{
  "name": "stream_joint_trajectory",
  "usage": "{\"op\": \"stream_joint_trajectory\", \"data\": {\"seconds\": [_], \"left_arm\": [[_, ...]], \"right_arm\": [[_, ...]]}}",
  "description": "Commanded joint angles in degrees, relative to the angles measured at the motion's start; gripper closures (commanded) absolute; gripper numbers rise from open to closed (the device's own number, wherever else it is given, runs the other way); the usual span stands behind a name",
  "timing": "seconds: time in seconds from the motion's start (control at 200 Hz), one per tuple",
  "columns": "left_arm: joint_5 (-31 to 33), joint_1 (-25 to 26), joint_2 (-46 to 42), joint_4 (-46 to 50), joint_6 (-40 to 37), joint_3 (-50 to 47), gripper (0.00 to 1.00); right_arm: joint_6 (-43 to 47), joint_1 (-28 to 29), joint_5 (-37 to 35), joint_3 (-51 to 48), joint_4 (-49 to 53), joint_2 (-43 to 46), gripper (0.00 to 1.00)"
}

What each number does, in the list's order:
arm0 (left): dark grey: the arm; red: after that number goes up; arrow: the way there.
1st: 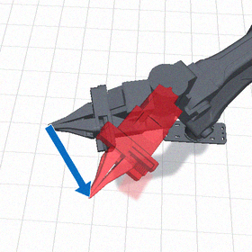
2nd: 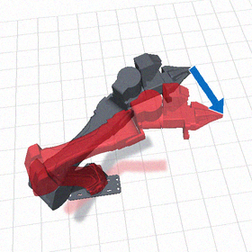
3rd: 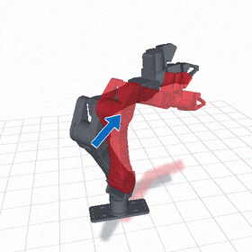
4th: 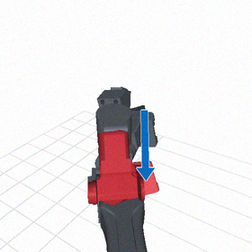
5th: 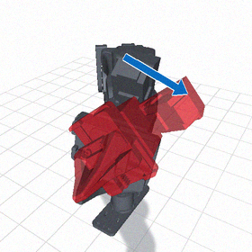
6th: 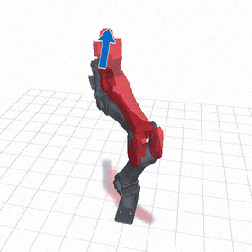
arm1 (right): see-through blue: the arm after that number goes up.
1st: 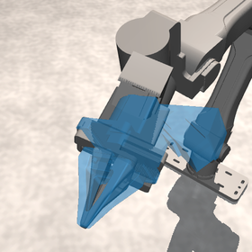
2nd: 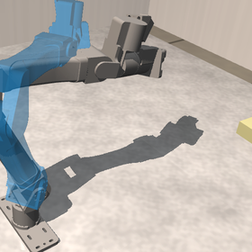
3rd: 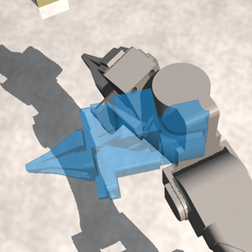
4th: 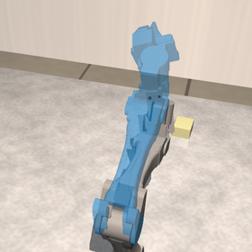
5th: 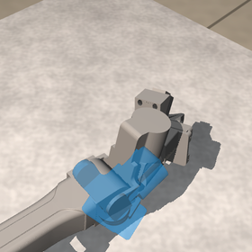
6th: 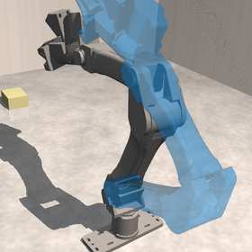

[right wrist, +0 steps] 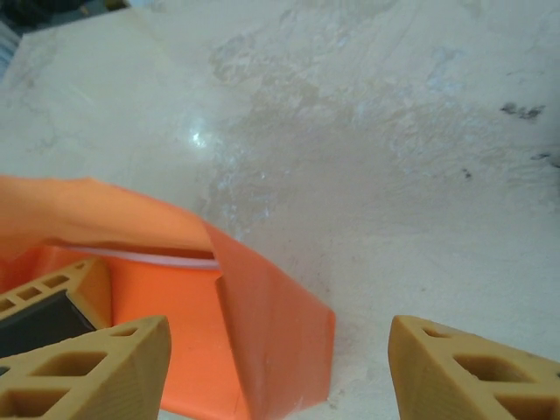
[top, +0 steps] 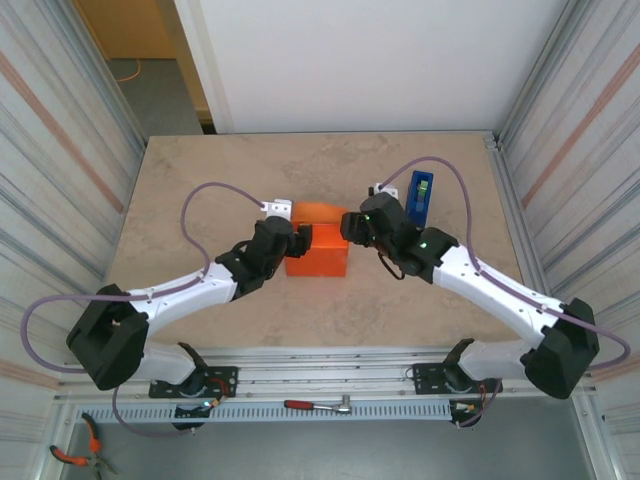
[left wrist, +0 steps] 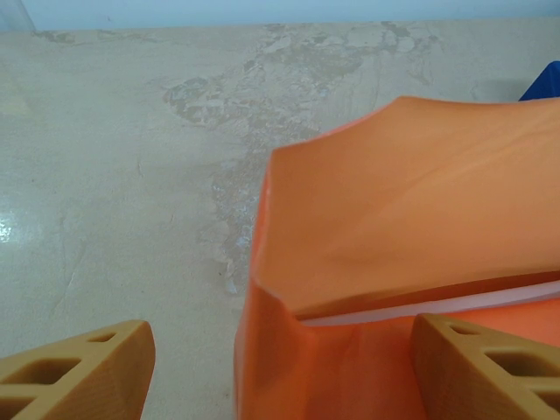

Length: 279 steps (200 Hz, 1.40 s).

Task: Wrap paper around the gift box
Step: Fold the wrapping paper for the gift box.

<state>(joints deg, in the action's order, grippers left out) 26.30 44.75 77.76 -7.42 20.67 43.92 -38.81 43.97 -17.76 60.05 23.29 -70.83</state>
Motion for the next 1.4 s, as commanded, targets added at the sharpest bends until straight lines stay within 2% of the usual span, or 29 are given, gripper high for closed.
{"op": "stream_joint_trajectory", "data": {"seconds": [0.0,0.326,0.461,0.496,0.536,0.576,0.596,0.722,0.747,0.787,0.822,0.847,0.867,0.892,0.907,0.917,1.007,1.017,1.042,1.062,1.077,1.097,1.137,1.223,1.393], "left_arm": [[2.9,0.5,0.4,2.4,-0.1,-1.2,0.24],[2.9,0.8,1.1,2.7,-0.1,-0.9,0.24],[3.1,1.0,1.3,2.6,-0.1,-0.9,0.24],[3.1,1.0,1.4,2.6,-0.2,-0.8,0.24],[3.2,1.1,1.6,2.6,-0.1,-0.8,0.24],[3.2,1.1,1.6,2.6,-0.2,-0.8,0.24],[3.3,1.2,1.7,2.6,-0.2,-0.8,0.24],[3.6,1.5,1.8,2.8,-0.1,-0.7,0.25],[3.6,1.5,1.7,2.8,-0.1,-0.8,0.24],[3.7,1.6,1.7,2.8,-0.1,-0.7,0.25],[3.7,1.6,1.7,2.9,-0.1,-0.7,0.25],[3.7,1.6,1.7,2.9,-0.1,-0.7,0.25],[3.7,1.6,1.7,2.9,-0.1,-0.7,0.25],[3.8,1.6,1.7,2.9,-0.1,-0.6,0.25],[3.7,1.6,1.7,2.9,-0.1,-0.7,0.25],[3.8,1.6,1.7,2.9,-0.1,-0.7,0.25],[3.7,1.7,1.8,2.8,-0.1,-0.6,0.25],[3.7,1.7,1.8,2.8,-0.1,-0.6,0.25],[3.7,1.7,1.9,2.8,0.0,-0.6,0.25],[3.8,1.7,1.9,2.8,0.0,-0.6,0.25],[3.8,1.7,1.9,2.8,0.0,-0.6,0.25],[3.8,1.7,1.9,2.8,0.0,-0.6,0.25],[3.8,1.7,1.9,2.8,0.0,-0.6,0.25],[3.8,1.8,2.0,2.9,0.0,-0.5,0.25],[3.8,1.9,2.1,2.8,0.0,-0.4,0.25]], "right_arm": [[-0.7,-1.1,1.8,1.6,3.3,2.0,0.33],[-0.9,-0.9,4.6,4.0,5.0,-2.7,0.34],[0.1,-1.2,5.5,6.0,4.8,-6.6,0.44],[0.5,-1.3,5.8,6.5,4.7,-7.4,0.52],[1.0,-1.4,6.0,6.9,4.5,-8.5,0.66],[1.3,-1.5,6.1,7.4,4.4,-9.2,0.91],[1.4,-1.5,6.3,7.6,4.3,-9.5,1.00],[1.6,-1.8,7.0,7.8,3.8,-9.6,0.99],[1.5,-1.7,7.0,7.7,3.8,-9.5,0.88],[1.5,-1.7,7.0,7.7,3.7,-9.3,0.60],[1.4,-1.7,6.9,7.5,3.6,-9.1,0.51],[1.4,-1.8,7.0,7.3,3.6,-9.1,0.51],[1.4,-1.7,7.1,7.3,3.6,-9.0,0.56],[1.4,-1.7,7.3,7.2,3.7,-8.8,0.75],[1.4,-1.8,7.4,7.0,3.6,-8.8,0.93],[1.4,-1.8,7.4,6.9,3.5,-8.7,1.00],[1.1,-1.7,8.0,6.2,3.0,-8.1,1.00],[1.0,-1.7,8.0,6.1,3.0,-8.1,0.98],[0.8,-1.6,8.2,5.9,2.9,-8.0,0.84],[0.7,-1.5,8.2,5.6,2.9,-7.9,0.67],[0.5,-1.5,8.2,5.5,2.8,-7.9,0.58],[0.4,-1.5,8.2,5.2,2.7,-8.0,0.51],[0.1,-1.5,8.1,5.0,2.5,-8.1,0.43],[-0.5,-1.4,8.0,4.4,1.8,-8.7,0.39],[-1.1,-1.4,7.8,3.4,-0.4,-10.4,0.42]]}}
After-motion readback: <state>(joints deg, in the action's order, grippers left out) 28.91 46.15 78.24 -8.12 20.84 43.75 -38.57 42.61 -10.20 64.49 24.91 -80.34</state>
